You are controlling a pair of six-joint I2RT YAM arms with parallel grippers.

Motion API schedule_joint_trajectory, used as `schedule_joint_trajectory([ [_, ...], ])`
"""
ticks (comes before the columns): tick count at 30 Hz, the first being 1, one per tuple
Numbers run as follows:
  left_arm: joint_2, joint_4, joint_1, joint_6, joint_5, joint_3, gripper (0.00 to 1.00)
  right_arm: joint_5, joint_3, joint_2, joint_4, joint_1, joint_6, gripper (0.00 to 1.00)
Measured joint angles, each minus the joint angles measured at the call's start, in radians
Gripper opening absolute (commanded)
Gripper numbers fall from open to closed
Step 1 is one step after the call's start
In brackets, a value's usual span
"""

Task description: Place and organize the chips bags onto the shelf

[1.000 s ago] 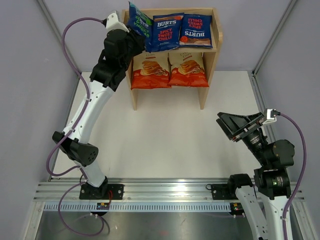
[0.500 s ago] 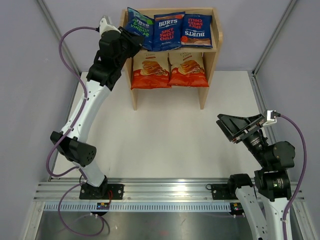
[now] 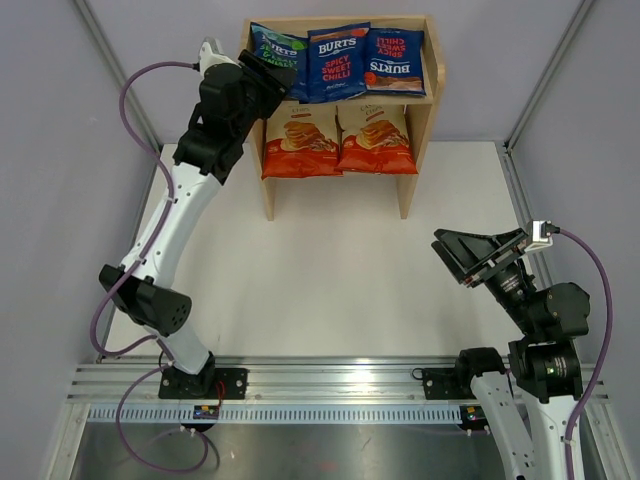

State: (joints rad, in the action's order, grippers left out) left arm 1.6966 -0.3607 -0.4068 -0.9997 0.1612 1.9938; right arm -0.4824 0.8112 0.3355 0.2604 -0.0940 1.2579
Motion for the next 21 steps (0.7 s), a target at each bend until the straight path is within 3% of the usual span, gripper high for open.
schedule_joint_trajectory([
  [8,-0.042,-0.073,-0.002,0.021,0.026,0.001,0.65,-0.01,0.0,0.0,0.0,0.0,0.004,0.99],
  [13,-0.064,-0.12,-0.002,0.044,0.042,-0.002,0.49,-0.013,0.0,0.0,0.0,0.0,0.008,1.0],
  [17,-0.104,-0.151,-0.001,0.065,0.055,-0.05,0.45,-0.017,0.0,0.0,-0.001,0.0,0.014,0.99],
  [21,-0.113,-0.192,0.002,0.076,0.056,-0.073,0.47,-0.017,0.0,0.0,-0.001,0.0,0.018,1.0],
])
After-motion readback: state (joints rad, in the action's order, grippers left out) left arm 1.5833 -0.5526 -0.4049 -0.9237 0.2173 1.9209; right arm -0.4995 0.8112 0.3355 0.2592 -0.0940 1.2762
